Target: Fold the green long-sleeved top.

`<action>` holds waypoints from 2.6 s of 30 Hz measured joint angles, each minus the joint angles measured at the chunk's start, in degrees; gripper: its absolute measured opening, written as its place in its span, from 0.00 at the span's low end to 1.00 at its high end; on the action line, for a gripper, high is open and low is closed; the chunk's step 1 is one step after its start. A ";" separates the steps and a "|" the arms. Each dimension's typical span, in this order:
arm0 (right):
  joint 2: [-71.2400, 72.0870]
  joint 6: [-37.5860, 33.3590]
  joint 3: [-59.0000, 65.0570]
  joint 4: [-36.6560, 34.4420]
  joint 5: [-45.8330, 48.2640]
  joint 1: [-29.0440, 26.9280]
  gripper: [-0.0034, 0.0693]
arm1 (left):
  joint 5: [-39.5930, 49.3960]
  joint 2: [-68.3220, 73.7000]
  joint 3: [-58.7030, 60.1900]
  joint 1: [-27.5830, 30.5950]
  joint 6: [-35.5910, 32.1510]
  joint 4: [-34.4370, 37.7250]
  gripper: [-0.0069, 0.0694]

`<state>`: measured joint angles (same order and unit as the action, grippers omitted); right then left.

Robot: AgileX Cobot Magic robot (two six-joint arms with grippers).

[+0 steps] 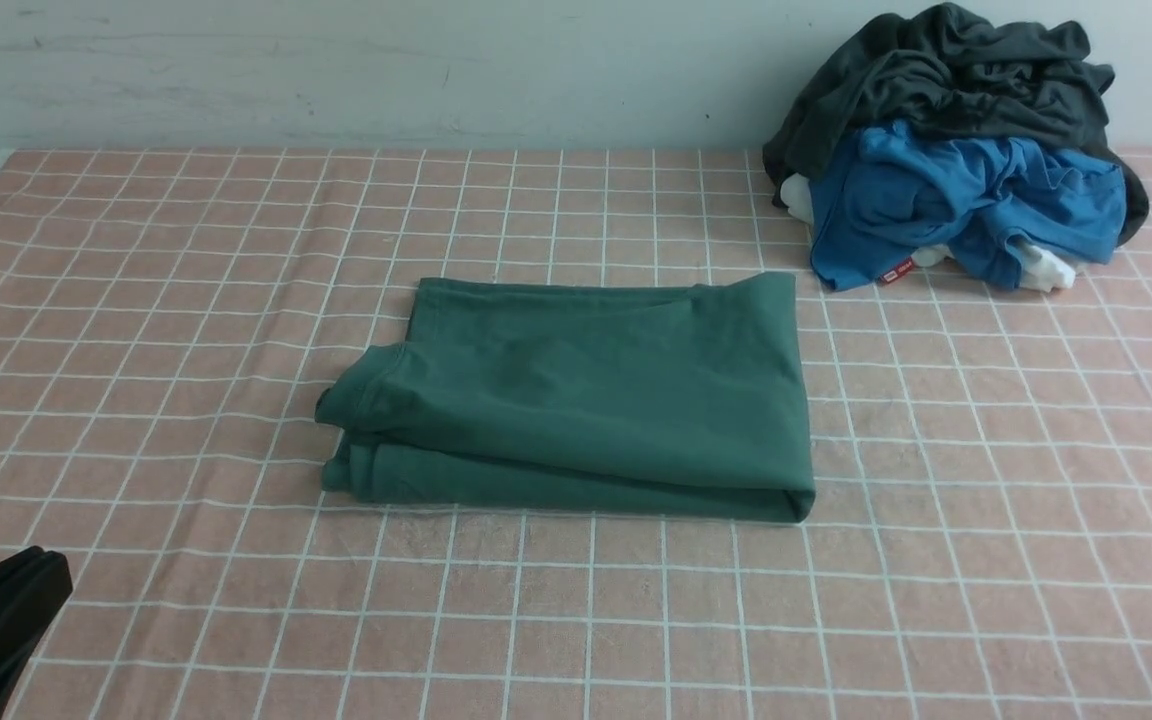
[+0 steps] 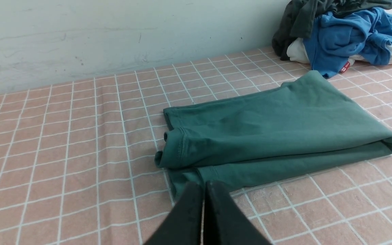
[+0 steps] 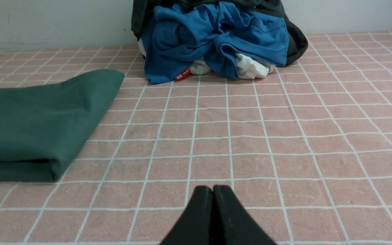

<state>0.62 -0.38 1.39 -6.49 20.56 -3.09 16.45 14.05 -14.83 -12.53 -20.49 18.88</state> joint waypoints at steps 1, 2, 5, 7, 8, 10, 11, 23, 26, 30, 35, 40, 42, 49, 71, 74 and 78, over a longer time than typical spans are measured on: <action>0.00 0.00 0.00 0.00 0.00 0.00 0.03 | 0.00 0.00 0.00 0.00 0.00 0.00 0.09; 0.00 0.00 0.00 0.00 0.00 0.00 0.03 | 0.00 0.00 0.00 0.00 0.00 0.00 0.09; 0.00 0.00 0.00 0.00 0.01 0.00 0.03 | 0.00 0.00 0.00 0.00 0.00 0.00 0.09; 0.00 0.00 -0.05 0.02 0.06 0.00 0.03 | 0.00 0.00 0.00 0.00 0.00 0.00 0.09; 0.00 0.00 -0.05 0.02 0.06 0.00 0.03 | 0.00 0.00 0.00 0.00 0.00 0.00 0.09; 0.00 -0.37 -0.05 0.02 0.06 0.00 0.03 | 0.00 0.00 0.00 0.00 0.00 0.00 0.09; 0.00 -0.38 -0.05 0.02 0.06 0.00 0.03 | 0.00 0.00 0.00 0.00 0.00 0.00 0.09; 0.00 -0.42 -0.05 0.08 0.06 -0.05 0.03 | -7.06 -12.77 11.02 0.04 0.35 -4.73 0.09; 0.00 -0.44 -0.05 0.20 0.16 -0.05 0.03 | -10.51 -14.50 15.64 3.30 4.23 -7.52 0.09; 0.00 -0.48 -0.05 0.20 0.23 -0.05 0.03 | -4.78 -14.64 16.45 8.11 7.28 -11.03 0.09; 0.00 -0.48 -0.05 0.20 0.23 -0.05 0.03 | 4.17 -14.64 16.33 7.99 7.62 -12.34 0.09; 0.00 -0.48 -0.05 0.20 0.23 -0.05 0.03 | 4.64 -14.64 16.18 6.14 7.67 -12.46 0.09; 0.00 -0.48 -0.05 0.20 0.23 -0.05 0.03 | 4.34 -14.64 16.18 6.09 7.67 -12.46 0.09; 0.00 -0.48 -0.05 0.20 0.23 -0.05 0.03 | 4.32 -14.64 16.18 6.38 7.67 -12.46 0.09; 0.00 -0.48 -0.05 0.20 0.23 -0.05 0.03 | 4.32 -14.64 16.18 7.44 7.67 -12.51 0.09; 0.00 -0.48 -0.05 0.20 0.23 -0.05 0.03 | 4.32 -14.64 16.18 7.44 7.67 -12.48 0.09; 0.00 -0.48 -0.05 0.20 0.23 -0.05 0.03 | 4.32 -14.64 16.18 7.44 7.67 -12.48 0.09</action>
<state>0.62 -0.87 1.34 -6.30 20.79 -3.14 20.77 -0.59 1.35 -5.08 -12.83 6.40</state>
